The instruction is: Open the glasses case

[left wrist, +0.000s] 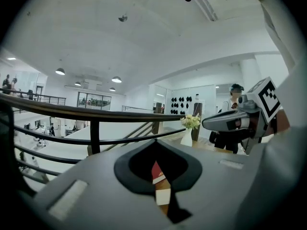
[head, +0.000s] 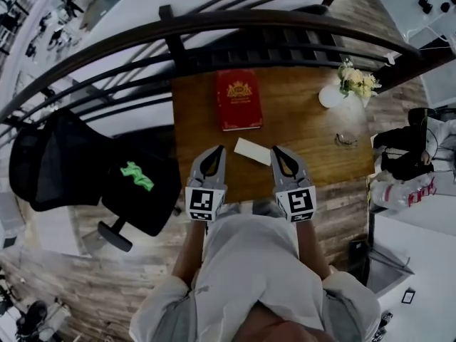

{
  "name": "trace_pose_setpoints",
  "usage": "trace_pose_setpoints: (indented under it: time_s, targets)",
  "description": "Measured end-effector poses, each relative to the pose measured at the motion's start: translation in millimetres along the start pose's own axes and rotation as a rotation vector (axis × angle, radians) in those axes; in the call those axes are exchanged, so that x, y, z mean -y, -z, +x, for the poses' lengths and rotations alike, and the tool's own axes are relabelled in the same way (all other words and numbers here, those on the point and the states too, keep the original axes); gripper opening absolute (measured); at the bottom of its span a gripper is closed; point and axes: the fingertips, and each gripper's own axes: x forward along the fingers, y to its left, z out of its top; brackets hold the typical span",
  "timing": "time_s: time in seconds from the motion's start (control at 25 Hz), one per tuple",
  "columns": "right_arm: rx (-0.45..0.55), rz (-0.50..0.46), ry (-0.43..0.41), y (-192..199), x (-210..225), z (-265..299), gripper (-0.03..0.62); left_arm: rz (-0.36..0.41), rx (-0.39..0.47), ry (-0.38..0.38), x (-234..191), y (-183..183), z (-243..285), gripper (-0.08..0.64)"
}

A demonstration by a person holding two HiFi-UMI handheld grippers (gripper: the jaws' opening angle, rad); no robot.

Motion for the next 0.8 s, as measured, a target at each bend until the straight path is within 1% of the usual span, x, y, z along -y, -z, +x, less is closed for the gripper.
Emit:
trace_pose_setpoints:
  time_s: [0.16, 0.36, 0.52, 0.8]
  targets:
    - [-0.029, 0.014, -0.022, 12.8, 8.7, 12.9, 0.003, 0.003, -0.031, -0.009, -0.5, 10.1, 13.3, 0.020]
    - [-0.038, 0.013, -0.080, 19.6, 18.7, 34.8, 0.003, 0.004, -0.067, -0.037, -2.6, 23.8, 31.3, 0.020]
    - [-0.067, -0.005, -0.124, 34.6, 23.5, 49.0, 0.003, 0.003, -0.101, -0.059, -2.2, 40.9, 43.3, 0.020]
    - [-0.135, -0.013, -0.188, 66.0, 22.7, 63.8, 0.003, -0.019, -0.186, -0.066, 2.9, 75.9, 56.9, 0.020]
